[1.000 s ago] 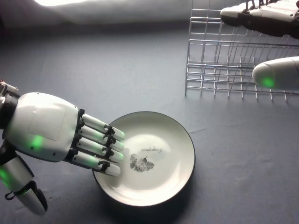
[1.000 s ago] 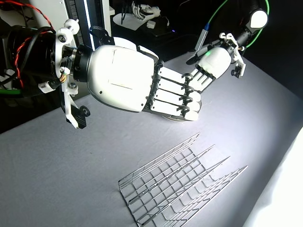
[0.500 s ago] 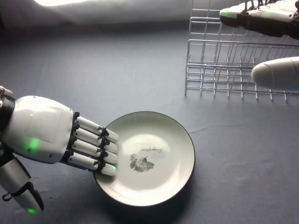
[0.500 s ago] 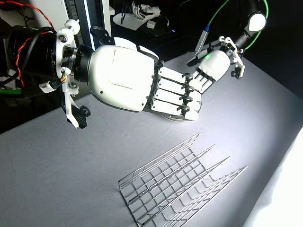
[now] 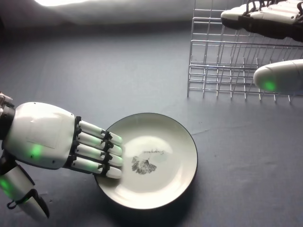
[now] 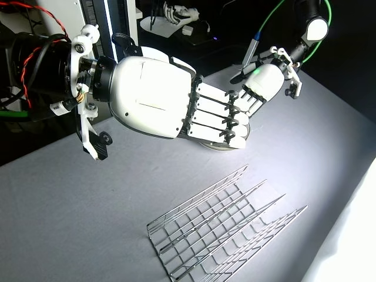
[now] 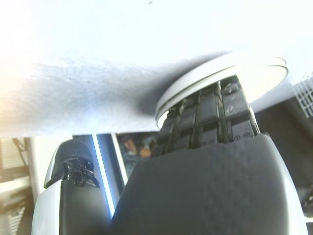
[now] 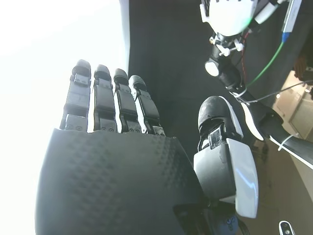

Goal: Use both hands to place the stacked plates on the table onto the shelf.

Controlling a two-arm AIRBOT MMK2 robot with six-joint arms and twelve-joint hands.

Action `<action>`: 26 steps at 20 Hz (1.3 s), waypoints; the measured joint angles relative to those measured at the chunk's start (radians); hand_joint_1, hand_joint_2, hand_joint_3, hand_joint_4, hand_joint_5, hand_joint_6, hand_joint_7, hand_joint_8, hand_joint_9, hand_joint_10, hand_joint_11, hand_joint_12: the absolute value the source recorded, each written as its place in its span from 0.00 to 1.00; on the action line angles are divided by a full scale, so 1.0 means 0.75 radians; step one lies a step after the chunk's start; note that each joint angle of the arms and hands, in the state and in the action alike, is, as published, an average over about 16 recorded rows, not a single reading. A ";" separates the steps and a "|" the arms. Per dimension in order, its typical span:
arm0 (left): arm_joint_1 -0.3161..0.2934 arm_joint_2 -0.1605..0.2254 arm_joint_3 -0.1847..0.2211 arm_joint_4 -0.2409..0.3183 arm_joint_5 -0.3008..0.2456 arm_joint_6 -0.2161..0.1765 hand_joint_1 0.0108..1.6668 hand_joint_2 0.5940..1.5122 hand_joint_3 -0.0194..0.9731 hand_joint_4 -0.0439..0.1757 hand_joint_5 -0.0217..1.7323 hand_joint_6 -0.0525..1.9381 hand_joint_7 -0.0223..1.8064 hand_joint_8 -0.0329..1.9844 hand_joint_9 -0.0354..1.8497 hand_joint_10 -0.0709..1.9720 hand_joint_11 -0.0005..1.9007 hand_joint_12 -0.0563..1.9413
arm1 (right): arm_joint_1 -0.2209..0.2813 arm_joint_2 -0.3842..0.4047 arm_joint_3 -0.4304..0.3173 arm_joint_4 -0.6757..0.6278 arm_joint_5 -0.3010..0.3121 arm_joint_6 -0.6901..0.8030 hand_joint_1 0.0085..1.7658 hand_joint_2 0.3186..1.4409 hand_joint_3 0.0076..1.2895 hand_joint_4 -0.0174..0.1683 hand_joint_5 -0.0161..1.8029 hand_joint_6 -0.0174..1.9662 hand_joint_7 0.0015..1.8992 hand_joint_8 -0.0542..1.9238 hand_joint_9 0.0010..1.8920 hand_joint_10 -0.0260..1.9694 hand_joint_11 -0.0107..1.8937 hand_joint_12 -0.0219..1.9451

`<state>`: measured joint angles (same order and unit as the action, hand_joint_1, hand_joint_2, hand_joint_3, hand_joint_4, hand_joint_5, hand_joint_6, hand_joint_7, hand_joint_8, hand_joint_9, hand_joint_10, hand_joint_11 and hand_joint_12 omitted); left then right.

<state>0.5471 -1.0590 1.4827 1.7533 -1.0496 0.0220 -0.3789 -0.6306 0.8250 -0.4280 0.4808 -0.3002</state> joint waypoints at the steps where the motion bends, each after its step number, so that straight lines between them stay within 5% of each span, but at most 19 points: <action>1: 0.003 -0.001 -0.006 -0.005 0.005 0.001 0.00 0.52 0.03 0.17 0.01 0.02 0.01 0.01 0.03 0.03 0.01 0.03 | 0.000 -0.001 0.000 -0.001 0.000 0.000 0.01 0.86 0.01 0.08 0.02 0.01 0.01 0.03 0.01 0.01 0.02 0.01; 12: 0.012 -0.049 -0.071 -0.078 0.069 0.003 0.00 0.52 0.03 0.18 0.01 0.02 0.01 0.01 0.02 0.03 0.01 0.03 | -0.055 -0.017 0.025 -0.123 0.080 0.001 0.01 0.86 0.01 0.08 0.02 0.01 0.01 0.03 0.01 0.01 0.02 0.01; 19: -0.008 -0.100 -0.082 -0.107 0.090 0.001 0.00 0.52 0.03 0.19 0.01 0.02 0.01 0.01 0.02 0.03 0.01 0.03 | -0.141 -0.056 0.123 -0.388 0.296 0.013 0.13 0.81 0.01 0.09 0.02 0.01 0.01 0.03 0.01 0.01 0.02 0.01; 26: -0.035 -0.137 -0.080 -0.117 0.104 -0.010 0.00 0.52 0.03 0.20 0.01 0.02 0.01 0.01 0.02 0.03 0.01 0.03 | -0.195 -0.153 0.265 -0.625 0.513 0.037 0.40 0.70 0.01 0.10 0.02 0.01 0.01 0.03 0.01 0.01 0.02 0.05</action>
<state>0.5208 -1.1619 1.4227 1.6658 -0.9714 0.0146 -0.5251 -0.7453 1.0234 -0.8971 0.8657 -0.2721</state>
